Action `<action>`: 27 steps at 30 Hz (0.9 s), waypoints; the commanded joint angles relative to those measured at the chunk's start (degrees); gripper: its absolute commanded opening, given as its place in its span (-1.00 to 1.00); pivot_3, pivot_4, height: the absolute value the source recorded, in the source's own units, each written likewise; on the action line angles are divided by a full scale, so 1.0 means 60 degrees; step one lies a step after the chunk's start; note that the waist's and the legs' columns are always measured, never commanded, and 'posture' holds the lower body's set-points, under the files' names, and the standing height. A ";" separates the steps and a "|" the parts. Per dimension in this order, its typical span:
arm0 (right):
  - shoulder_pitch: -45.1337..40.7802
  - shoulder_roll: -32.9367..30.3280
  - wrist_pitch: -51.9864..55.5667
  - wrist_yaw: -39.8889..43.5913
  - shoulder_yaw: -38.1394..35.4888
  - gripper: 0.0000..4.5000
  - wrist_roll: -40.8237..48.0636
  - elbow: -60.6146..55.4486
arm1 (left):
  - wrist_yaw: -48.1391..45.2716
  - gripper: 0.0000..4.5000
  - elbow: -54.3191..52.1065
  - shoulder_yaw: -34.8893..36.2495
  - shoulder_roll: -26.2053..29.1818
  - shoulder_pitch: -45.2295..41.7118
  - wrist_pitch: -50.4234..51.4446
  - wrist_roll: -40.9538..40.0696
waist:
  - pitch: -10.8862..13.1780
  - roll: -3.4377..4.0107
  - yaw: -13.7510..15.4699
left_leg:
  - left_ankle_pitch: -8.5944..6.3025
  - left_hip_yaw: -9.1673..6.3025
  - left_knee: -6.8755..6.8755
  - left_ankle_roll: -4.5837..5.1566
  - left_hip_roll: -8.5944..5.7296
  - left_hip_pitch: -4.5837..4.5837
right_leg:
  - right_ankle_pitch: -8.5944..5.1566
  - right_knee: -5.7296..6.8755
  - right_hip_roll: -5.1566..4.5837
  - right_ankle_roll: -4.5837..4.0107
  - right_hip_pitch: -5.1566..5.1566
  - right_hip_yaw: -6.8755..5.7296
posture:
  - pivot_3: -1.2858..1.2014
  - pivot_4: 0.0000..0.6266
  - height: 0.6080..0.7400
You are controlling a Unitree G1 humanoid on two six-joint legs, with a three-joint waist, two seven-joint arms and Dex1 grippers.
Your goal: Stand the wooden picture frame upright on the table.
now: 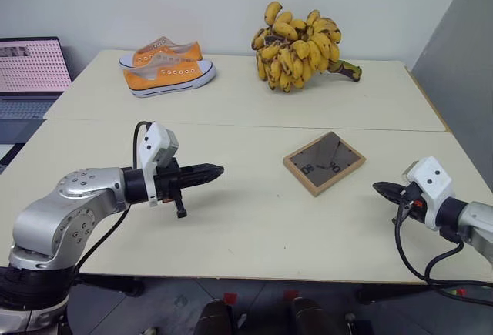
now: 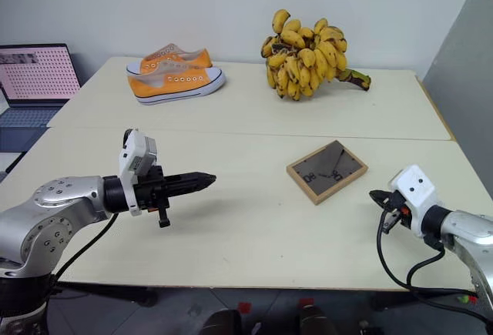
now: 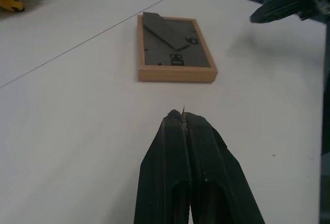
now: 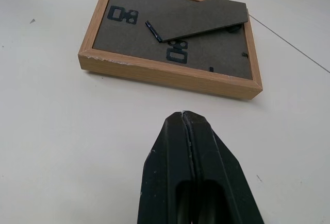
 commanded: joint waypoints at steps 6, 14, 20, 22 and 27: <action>0.0008 0.0271 -0.0325 -0.0199 -0.0152 -1.00 -0.0058 -0.0206 | 0.0637 -0.98 0.0124 -0.0029 -0.0290 -0.0442 0.0144 0.0385 | 0.0000 0.0000 0.0003 | 0.0000 -0.0010 0.0009 0.0000 0.0000 -0.0004 | 0.0001 0.0005 0.0000 -0.0001 0.0002 -0.0010 | 0.03 -0.52 1.00; 0.0069 0.0379 -0.0632 -0.0199 -0.0116 -1.00 -0.0183 0.0054 | 0.0743 -0.98 0.0063 0.0020 -0.0356 -0.0474 0.0201 0.0392 | 0.0000 0.0000 0.0003 | 0.0000 -0.0018 0.0009 0.0000 0.0000 -0.0006 | 0.0001 0.0006 0.0000 -0.0002 0.0005 -0.0020 | 0.03 -0.52 1.00; 0.0059 0.0481 -0.0755 -0.0227 -0.0061 -1.00 -0.0343 0.0112 | 0.0831 -0.98 0.0333 -0.0082 -0.0487 -0.0751 0.0063 0.0569 | 0.0000 0.0000 0.0007 | 0.0000 -0.0026 0.0012 0.0000 0.0000 -0.0007 | 0.0001 0.0007 0.0000 -0.0002 0.0008 -0.0028 | 0.03 -0.52 1.00; 0.0059 0.0547 -0.0778 -0.0290 -0.0040 -1.00 -0.0380 0.0104 | 0.0814 -0.98 0.0524 -0.0176 -0.0552 -0.0881 -0.0069 0.0719 | 0.0000 0.0000 0.0008 | 0.0000 -0.0030 0.0012 0.0000 0.0000 -0.0007 | 0.0001 0.0009 0.0000 -0.0003 0.0009 -0.0033 | 0.03 -0.52 1.00; 0.0077 0.0761 -0.0831 -0.0539 -0.0021 -1.00 -0.0452 0.0019 | 0.0818 -0.98 0.1039 -0.0375 -0.0821 -0.1291 -0.0275 0.1021 | 0.0000 0.0000 0.0021 | 0.0001 -0.0047 0.0017 0.0000 -0.0002 -0.0008 | 0.0002 0.0013 -0.0001 -0.0004 0.0016 -0.0049 | 0.03 -0.52 1.00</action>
